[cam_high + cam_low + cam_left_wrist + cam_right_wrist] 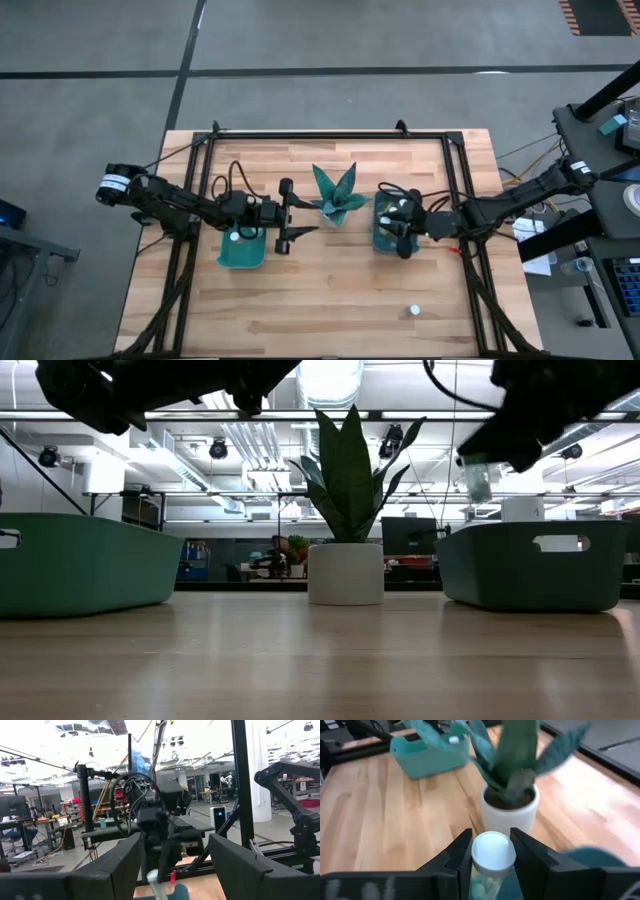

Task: Pick and place medicine bottles into bin by pill shape (circle, oval)
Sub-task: Put the blue tablet bottle into the blue bin

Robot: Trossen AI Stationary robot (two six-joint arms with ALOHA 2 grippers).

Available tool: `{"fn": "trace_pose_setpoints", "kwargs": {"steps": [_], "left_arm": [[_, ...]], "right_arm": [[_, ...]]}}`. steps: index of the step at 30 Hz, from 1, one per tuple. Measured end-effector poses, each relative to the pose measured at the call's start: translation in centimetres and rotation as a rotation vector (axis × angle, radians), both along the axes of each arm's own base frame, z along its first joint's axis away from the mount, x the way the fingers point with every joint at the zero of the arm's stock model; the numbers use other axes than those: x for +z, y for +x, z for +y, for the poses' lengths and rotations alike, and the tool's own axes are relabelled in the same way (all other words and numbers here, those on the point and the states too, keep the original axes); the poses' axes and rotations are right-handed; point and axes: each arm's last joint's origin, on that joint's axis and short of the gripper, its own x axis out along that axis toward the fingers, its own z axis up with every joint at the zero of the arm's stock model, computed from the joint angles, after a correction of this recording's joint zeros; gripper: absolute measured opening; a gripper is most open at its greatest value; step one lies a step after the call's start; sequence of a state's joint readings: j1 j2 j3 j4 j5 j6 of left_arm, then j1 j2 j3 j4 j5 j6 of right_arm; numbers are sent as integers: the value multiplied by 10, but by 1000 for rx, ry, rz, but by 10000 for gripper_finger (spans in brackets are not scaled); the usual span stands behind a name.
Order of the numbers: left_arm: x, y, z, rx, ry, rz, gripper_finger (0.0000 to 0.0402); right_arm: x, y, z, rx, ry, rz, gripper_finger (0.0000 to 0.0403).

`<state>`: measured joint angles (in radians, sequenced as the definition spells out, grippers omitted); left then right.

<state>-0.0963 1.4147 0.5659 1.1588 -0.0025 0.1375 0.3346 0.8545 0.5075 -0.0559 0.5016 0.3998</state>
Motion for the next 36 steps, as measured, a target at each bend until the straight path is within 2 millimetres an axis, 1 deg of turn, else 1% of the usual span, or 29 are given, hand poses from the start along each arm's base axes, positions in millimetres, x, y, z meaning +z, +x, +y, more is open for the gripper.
{"fn": "trace_pose_setpoints", "kwargs": {"steps": [5, 13, 22, 29, 36], "left_arm": [[0, 0, 0, 4, 0, -1, 213], [0, 0, 1, 17, -3, -1, 213], [0, 0, 2, 38, -4, 0, 213], [0, 0, 2, 45, -3, 0, 213], [0, 0, 3, 65, -9, 1, 213]], "right_arm": [[-19, -16, -6, -18, 14, 20, 111], [-45, -42, -18, -160, -58, 85, 111], [-77, -60, -27, -290, -58, 95, 111], [-84, -63, -29, -306, -109, 117, 111], [-90, -66, -30, -322, -90, 124, 123]]}}
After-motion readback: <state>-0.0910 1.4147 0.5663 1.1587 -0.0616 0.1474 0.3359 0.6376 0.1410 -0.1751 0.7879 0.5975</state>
